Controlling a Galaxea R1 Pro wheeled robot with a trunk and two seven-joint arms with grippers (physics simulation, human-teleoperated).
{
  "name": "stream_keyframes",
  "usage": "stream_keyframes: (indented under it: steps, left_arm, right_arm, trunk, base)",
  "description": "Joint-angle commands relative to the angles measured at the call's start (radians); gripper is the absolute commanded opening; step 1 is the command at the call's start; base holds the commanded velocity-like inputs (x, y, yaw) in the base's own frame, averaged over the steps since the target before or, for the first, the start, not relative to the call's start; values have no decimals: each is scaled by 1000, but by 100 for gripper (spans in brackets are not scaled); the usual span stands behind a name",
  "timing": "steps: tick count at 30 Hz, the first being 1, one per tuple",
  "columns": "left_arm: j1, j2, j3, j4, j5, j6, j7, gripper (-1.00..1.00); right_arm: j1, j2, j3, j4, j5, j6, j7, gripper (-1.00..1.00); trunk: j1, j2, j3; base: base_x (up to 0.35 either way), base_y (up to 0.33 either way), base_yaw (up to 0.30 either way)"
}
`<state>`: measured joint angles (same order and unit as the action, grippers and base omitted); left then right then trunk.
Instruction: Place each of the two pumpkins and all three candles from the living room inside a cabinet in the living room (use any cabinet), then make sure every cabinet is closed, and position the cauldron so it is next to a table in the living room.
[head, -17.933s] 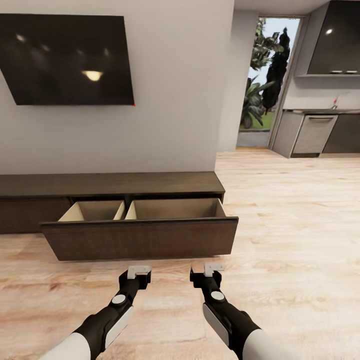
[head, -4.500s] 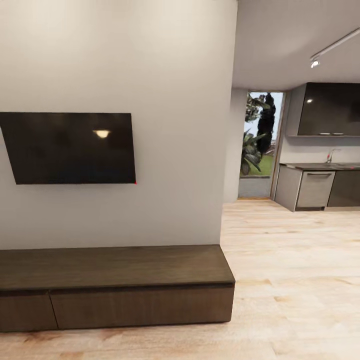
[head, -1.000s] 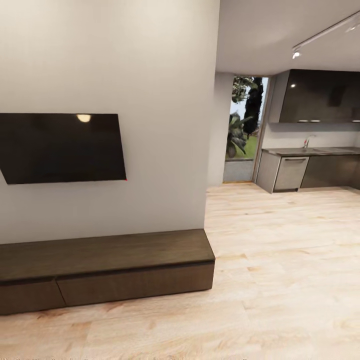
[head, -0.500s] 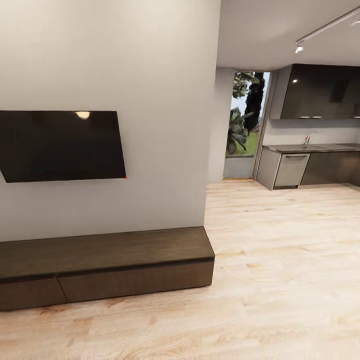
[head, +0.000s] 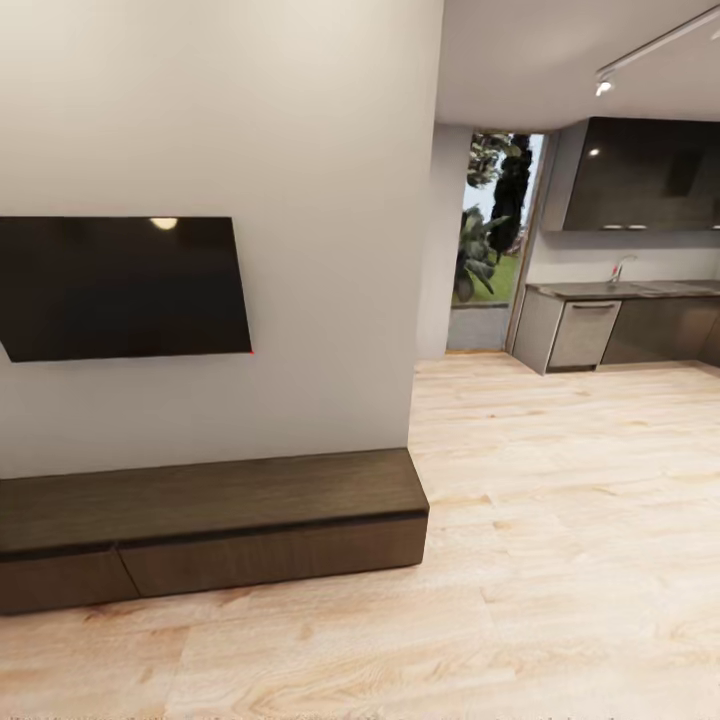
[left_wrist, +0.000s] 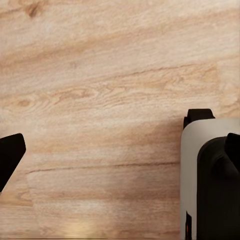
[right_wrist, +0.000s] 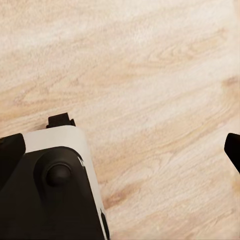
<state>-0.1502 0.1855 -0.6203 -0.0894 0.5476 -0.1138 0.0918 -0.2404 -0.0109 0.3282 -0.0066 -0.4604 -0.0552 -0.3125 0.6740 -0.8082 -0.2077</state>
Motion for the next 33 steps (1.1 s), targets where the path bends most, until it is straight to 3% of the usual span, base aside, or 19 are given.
stream_keyframes:
  steps: [1,6,14,21,33]
  left_arm:
    - [0,0,-9,-1,6,0,4,100]
    - [4,-2,-9,-1,5,4,4,100]
    - [26,-4,-7,-1,5,4,5,100]
    - [29,-4,-7,-1,5,5,4,100]
    - [29,-5,-6,-1,6,5,3,100]
  right_arm:
    - [0,0,8,0,-11,-3,-2,100]
    - [0,0,8,2,-11,-2,-2,100]
    - [0,33,9,14,-9,-3,0,100]
    - [1,40,9,17,-9,-3,1,100]
    - [1,53,9,20,-9,-3,1,100]
  trunk:
    - [-4,6,0]
    - [-23,41,8]
    - [-54,97,20]
    - [-81,146,37]
    - [-127,230,67]
  base:
    - [0,0,0]
    - [0,0,0]
    - [-151,0,0]
    - [-226,0,0]
    - [-25,0,49]
